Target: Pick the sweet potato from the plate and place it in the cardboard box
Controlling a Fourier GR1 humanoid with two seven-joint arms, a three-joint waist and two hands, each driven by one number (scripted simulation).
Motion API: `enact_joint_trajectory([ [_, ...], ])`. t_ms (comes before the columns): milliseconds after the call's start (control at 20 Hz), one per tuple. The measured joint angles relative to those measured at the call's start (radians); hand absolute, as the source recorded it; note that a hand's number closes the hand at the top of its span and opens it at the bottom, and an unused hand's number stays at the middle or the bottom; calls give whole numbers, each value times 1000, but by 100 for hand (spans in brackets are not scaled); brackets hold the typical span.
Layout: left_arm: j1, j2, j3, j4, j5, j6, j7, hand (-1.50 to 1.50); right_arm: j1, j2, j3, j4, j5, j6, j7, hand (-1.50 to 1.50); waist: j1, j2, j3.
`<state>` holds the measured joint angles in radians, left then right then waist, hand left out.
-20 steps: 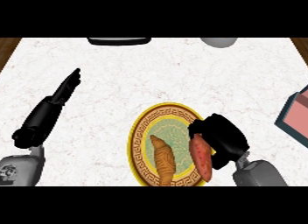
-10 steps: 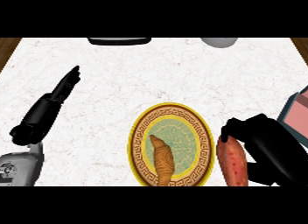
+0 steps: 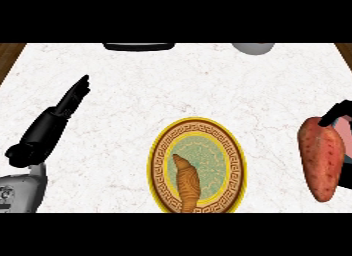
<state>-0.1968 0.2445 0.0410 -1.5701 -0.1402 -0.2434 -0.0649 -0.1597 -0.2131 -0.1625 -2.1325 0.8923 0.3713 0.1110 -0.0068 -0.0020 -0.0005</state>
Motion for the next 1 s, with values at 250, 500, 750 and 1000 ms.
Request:
enact_joint_trajectory([
  [250,-7,0,0,0,-1,-9,3,0,-142,-76,-197,148,-91,9,48,150,7,2,0],
  [500,-43,-13,1,44,-11,-1,-7,0,-223,-222,-318,384,-114,-21,-37,150,9,5,1],
  [750,-45,-4,8,50,-9,-13,-11,0,-241,-368,-336,607,-95,35,-117,150,15,6,0],
  [1000,-55,-18,2,53,-14,-7,-9,0,-269,-495,-316,845,-79,118,-203,150,22,8,1],
])
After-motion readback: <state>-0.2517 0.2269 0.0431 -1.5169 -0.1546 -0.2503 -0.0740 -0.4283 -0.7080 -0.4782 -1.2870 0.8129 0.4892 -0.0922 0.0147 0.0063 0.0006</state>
